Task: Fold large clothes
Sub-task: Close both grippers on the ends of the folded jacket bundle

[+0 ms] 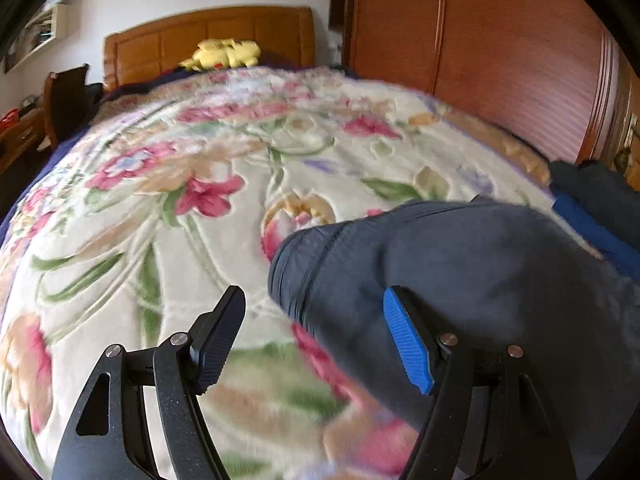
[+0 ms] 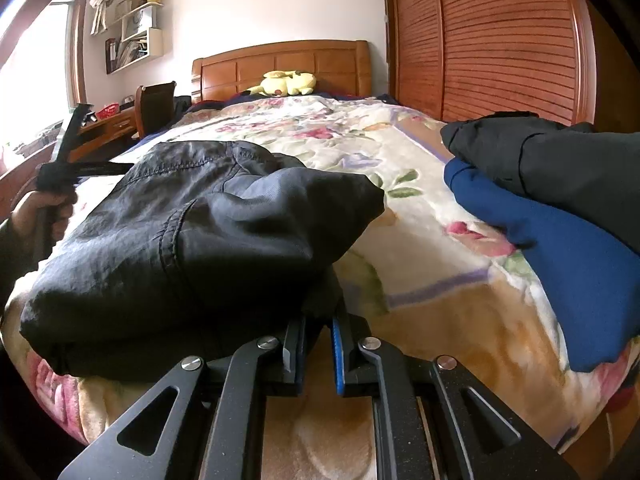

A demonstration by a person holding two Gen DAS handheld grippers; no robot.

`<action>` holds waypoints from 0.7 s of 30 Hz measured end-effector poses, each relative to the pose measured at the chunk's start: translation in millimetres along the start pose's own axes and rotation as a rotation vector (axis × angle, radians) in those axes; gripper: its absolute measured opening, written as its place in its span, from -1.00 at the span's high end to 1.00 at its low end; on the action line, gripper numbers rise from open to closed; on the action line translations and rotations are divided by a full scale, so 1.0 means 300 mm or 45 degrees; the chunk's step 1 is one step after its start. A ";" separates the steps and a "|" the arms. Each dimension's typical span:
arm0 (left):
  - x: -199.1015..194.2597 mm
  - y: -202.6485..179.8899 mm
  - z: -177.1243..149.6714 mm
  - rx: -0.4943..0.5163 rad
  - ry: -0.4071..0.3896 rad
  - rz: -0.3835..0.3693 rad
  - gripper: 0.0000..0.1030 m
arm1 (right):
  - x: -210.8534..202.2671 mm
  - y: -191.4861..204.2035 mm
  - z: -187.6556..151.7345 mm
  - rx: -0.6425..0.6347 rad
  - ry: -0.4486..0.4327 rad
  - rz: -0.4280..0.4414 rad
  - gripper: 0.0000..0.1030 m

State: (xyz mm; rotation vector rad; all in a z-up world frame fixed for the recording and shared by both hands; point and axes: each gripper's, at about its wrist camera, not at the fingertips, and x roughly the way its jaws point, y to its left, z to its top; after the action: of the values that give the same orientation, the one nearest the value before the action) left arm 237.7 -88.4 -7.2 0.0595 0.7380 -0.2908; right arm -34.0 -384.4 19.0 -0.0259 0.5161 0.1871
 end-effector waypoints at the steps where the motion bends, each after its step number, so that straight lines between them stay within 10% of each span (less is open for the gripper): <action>1: 0.030 0.004 0.005 0.007 0.017 0.011 -0.41 | 0.001 0.003 0.001 -0.002 0.002 -0.009 0.80; 7: 0.111 -0.011 -0.010 0.071 0.044 0.024 -0.55 | -0.005 0.027 0.001 -0.011 0.012 -0.036 0.79; 21: 0.183 0.037 -0.037 -0.087 0.161 -0.113 -0.37 | 0.071 0.016 -0.004 0.088 0.107 -0.087 -0.16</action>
State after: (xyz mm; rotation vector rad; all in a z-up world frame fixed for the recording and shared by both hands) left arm 272.0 -89.3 -52.8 -0.0202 0.8769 -0.3487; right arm -17.2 -376.1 7.6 0.0160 0.6043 0.1019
